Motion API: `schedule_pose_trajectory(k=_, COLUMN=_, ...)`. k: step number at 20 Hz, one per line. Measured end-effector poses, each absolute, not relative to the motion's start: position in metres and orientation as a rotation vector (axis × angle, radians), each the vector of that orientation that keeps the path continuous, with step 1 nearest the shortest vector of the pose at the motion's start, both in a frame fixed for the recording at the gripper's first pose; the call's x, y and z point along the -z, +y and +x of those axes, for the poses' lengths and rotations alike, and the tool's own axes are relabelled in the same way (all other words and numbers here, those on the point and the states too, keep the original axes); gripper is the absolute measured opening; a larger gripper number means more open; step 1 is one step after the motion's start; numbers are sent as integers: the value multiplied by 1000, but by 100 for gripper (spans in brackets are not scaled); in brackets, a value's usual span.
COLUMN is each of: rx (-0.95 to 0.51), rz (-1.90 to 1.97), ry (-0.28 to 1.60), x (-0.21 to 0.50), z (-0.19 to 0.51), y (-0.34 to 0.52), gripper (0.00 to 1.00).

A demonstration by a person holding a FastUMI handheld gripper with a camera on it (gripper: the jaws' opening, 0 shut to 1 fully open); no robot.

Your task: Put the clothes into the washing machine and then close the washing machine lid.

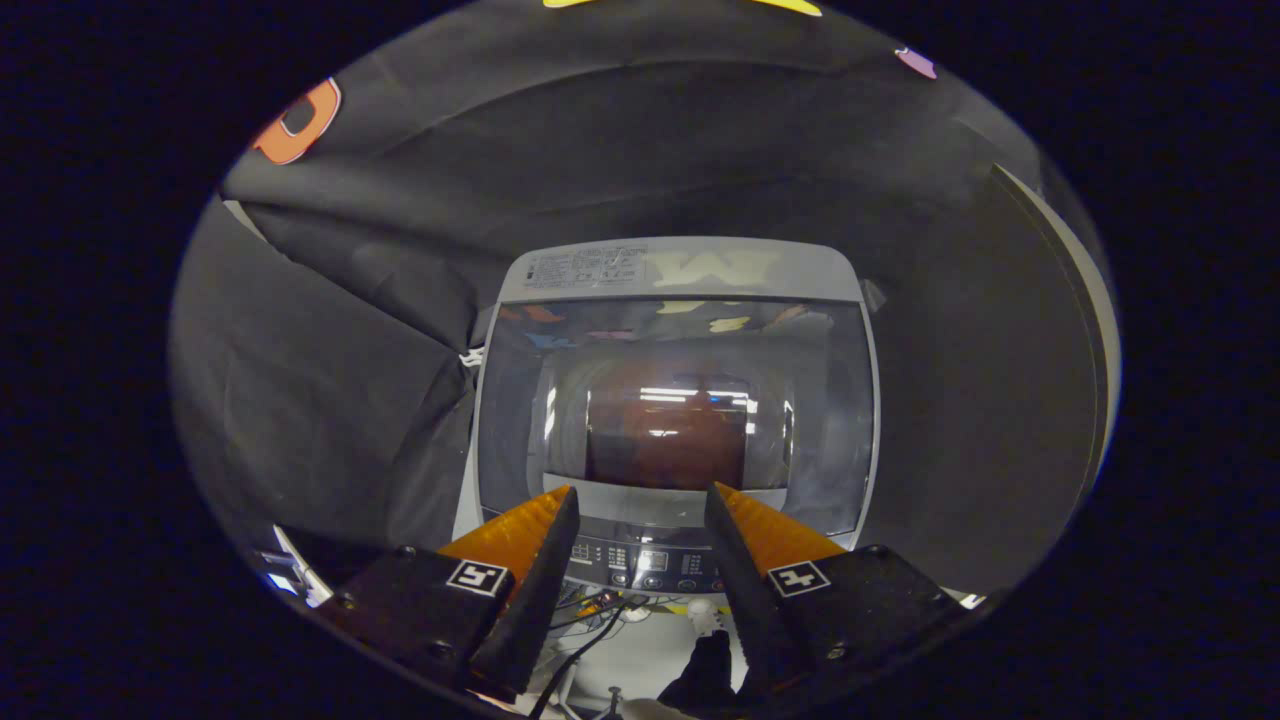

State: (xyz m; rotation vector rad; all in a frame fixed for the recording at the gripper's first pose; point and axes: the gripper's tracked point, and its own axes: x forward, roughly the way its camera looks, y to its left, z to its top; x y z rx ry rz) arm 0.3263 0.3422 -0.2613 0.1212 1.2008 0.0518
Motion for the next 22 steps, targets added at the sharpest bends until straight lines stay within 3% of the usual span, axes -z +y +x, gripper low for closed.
schedule_pose_trajectory(k=16, rx=-40, rz=51, ry=1025, x=219, z=306, y=314, gripper=81)
schedule_pose_trajectory(k=22, rx=-123, rz=58, ry=764, x=134, z=273, y=293, gripper=81)
